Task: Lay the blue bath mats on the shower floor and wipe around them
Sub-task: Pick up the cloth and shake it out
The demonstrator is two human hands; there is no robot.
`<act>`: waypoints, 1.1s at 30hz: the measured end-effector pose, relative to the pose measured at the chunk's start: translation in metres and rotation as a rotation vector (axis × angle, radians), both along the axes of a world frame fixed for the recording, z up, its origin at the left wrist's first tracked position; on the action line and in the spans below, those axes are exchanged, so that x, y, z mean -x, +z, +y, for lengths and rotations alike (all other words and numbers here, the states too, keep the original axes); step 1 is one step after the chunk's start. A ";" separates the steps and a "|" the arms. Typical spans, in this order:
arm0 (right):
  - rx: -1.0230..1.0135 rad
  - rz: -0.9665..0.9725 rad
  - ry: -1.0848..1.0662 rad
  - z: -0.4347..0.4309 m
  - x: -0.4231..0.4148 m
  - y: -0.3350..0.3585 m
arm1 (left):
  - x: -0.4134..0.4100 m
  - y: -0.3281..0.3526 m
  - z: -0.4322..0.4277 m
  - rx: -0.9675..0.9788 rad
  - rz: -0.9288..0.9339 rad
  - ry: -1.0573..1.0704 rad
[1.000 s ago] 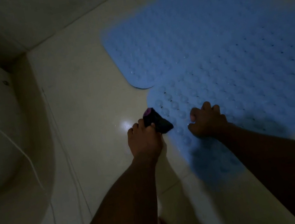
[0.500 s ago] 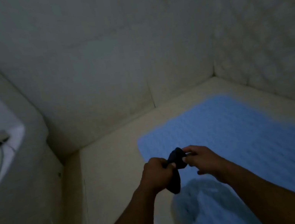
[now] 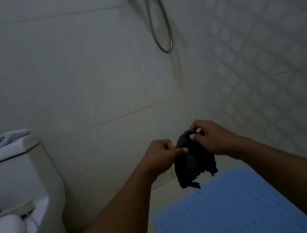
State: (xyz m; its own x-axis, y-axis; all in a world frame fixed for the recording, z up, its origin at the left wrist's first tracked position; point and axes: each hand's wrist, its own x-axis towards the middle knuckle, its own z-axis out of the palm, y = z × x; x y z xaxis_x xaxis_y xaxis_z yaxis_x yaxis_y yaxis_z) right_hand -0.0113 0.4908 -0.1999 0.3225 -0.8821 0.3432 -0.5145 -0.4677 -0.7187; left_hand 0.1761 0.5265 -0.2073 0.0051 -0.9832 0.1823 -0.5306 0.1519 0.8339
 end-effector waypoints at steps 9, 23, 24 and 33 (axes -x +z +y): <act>0.208 0.070 -0.034 0.001 0.014 0.048 | 0.001 0.058 0.002 -0.055 0.018 -0.044; 0.189 0.229 0.054 0.005 0.023 0.080 | -0.001 0.083 0.005 -0.087 -0.242 -0.069; 0.187 0.234 0.053 0.006 0.025 0.082 | 0.000 0.086 0.005 -0.080 -0.251 -0.072; 0.205 0.310 -0.021 0.007 0.051 0.092 | 0.005 0.092 -0.008 0.035 -0.369 -0.045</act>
